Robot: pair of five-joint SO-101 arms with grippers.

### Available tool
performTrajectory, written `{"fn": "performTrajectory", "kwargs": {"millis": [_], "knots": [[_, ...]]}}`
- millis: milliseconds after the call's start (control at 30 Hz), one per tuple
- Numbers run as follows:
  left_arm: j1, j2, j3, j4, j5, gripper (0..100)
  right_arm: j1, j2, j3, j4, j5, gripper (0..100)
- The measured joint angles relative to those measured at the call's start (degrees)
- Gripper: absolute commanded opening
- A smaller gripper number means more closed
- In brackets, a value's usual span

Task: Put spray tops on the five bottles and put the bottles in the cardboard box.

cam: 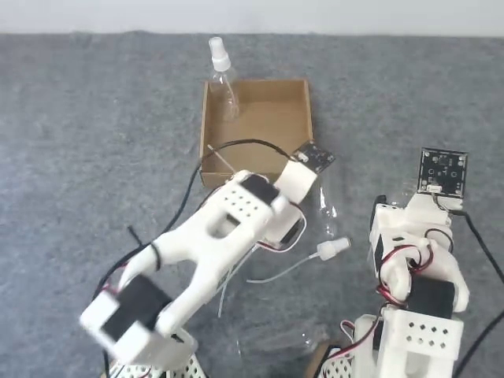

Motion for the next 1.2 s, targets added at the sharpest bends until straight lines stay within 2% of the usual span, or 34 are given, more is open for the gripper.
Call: {"fn": "performTrajectory", "kwargs": {"millis": [267,600,900,1200], "knots": [[0.00,-15.38,7.82,-0.88,-0.18,1,0.00,0.00,0.00,0.00,0.00,8.0],[0.00,-26.37,12.13,-1.23,-0.18,1,-2.11,0.00,0.00,0.00,0.00,8.0],[-7.30,-33.41,14.59,-3.60,-0.18,1,-2.11,0.00,0.00,0.00,0.00,8.0],[-8.18,-40.00,17.49,-3.78,-0.18,1,-2.64,-6.51,0.26,1.14,0.00,8.0]]}}
